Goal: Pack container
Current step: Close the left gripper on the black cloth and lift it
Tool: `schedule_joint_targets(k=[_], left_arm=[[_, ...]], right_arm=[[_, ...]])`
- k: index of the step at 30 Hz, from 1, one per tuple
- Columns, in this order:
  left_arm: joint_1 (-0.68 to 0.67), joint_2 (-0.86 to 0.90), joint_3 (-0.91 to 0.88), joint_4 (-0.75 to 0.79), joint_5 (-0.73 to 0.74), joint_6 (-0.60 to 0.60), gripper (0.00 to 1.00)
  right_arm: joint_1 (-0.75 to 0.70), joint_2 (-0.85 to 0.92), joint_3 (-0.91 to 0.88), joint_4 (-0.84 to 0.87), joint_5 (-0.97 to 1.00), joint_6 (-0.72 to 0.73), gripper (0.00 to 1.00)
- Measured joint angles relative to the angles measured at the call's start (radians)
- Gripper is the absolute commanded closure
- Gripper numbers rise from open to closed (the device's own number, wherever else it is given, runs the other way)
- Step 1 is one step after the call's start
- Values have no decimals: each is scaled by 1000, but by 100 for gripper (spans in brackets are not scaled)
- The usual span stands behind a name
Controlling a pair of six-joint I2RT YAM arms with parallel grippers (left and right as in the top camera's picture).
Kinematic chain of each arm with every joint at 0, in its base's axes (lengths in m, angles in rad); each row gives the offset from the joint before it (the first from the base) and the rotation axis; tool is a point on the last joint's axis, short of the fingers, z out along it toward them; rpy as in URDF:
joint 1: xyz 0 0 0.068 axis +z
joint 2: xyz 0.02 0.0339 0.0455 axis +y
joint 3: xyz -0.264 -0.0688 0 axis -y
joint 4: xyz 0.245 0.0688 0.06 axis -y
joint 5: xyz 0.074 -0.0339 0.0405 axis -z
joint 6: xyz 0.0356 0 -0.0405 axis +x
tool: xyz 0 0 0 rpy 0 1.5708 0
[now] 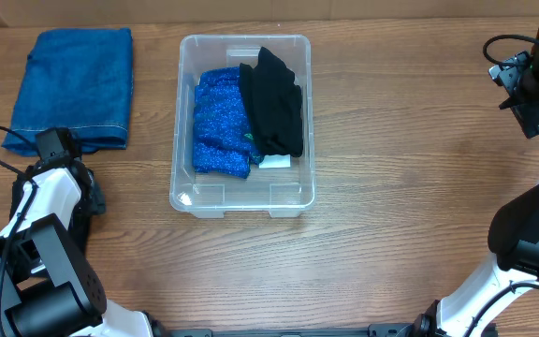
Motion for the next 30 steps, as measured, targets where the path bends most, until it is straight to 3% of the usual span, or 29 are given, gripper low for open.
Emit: schedule_joint_targets(k=[6,17,30], left_arm=[[0,0,0,8,2,0,0],[0,0,0,43,198,0,0],[0,0,0,29,145,0,0]], right_arm=[[0,0,0,0,0,0,0],[0,0,0,0,0,0,0],[0,0,0,0,0,0,0]])
